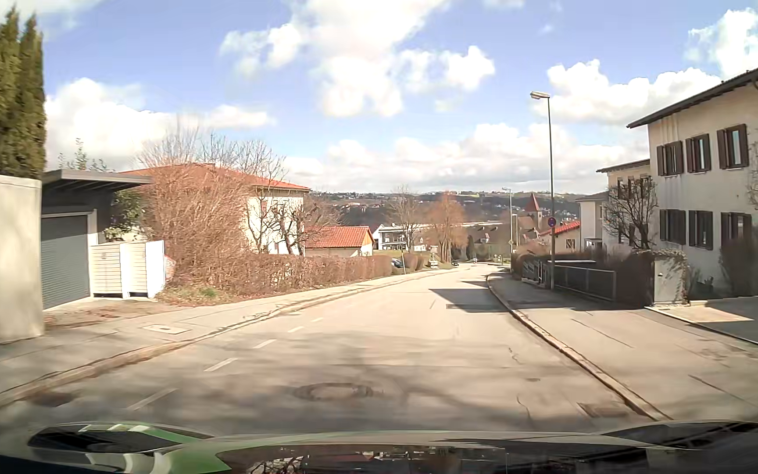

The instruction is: Follow the waypoints while adhering to traffic rules and regulations

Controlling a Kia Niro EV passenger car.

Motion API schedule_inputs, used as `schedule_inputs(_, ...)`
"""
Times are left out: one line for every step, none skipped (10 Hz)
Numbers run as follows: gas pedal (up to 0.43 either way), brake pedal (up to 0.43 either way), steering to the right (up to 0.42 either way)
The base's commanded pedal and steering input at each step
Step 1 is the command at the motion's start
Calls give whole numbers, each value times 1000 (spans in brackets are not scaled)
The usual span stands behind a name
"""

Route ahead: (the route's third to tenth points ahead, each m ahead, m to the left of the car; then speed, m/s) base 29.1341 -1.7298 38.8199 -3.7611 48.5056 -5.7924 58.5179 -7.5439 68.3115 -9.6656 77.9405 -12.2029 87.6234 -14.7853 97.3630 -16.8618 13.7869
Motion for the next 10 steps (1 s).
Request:
schedule_inputs(0,0,32)
schedule_inputs(0,0,32)
schedule_inputs(0,0,32)
schedule_inputs(0,0,33)
schedule_inputs(0,0,33)
schedule_inputs(0,0,33)
schedule_inputs(0,0,33)
schedule_inputs(0,0,34)
schedule_inputs(0,0,34)
schedule_inputs(0,0,34)
